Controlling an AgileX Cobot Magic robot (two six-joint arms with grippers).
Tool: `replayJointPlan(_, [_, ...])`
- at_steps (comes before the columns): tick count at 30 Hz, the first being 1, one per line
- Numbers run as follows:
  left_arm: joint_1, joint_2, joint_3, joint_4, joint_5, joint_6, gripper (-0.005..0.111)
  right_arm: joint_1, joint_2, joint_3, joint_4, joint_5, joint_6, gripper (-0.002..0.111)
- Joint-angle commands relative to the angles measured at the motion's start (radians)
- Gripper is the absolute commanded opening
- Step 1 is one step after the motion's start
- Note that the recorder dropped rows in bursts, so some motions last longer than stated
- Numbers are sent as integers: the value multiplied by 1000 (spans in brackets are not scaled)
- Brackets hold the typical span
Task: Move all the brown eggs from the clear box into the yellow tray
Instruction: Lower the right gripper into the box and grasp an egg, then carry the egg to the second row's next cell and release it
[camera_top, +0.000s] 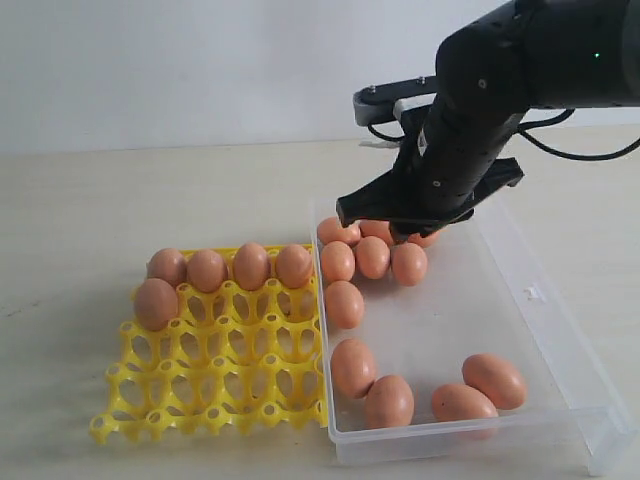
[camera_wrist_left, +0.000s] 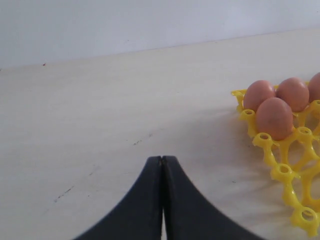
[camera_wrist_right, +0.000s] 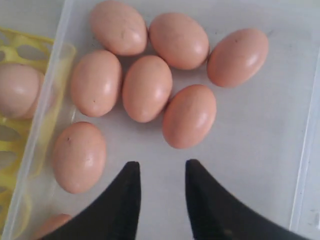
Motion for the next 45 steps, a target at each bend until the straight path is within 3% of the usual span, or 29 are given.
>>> replayJointPlan(1, [-1, -6, -5, -4, -8, -5, 0, -44, 56, -1, 6, -3, 50, 50])
replayJointPlan(12, [-1, -6, -5, -4, -8, -5, 0, -90, 182, -1, -66, -219, 333, 53])
replayJointPlan(22, [-1, -6, -5, -4, -8, -5, 0, -90, 282, -3, -115, -296, 395, 53])
replayJointPlan(24, [-1, -6, -5, -4, -8, -5, 0, -90, 282, -3, -115, -292, 393, 44])
replayJointPlan(27, [-1, -6, -5, -4, -8, -4, 0, -90, 261, -3, -156, -278, 361, 6])
replayJointPlan(28, [-1, -6, -5, -4, -8, -4, 0, -90, 253, -3, -163, -276, 347, 0])
replayJointPlan(31, [-1, -6, -5, -4, -8, -4, 0, -90, 211, 0, -177, -299, 323, 0])
replayJointPlan(34, [-1, -6, -5, -4, -8, -4, 0, -77, 140, 69, -175, -467, 310, 0])
replayJointPlan(39, [-1, -6, -5, -4, -8, -4, 0, 0, 42, 270, -124, -1060, 235, 0])
replayJointPlan(45, [-1, -6, -5, -4, -8, -4, 0, 92, 54, 327, -250, -1380, 276, 0])
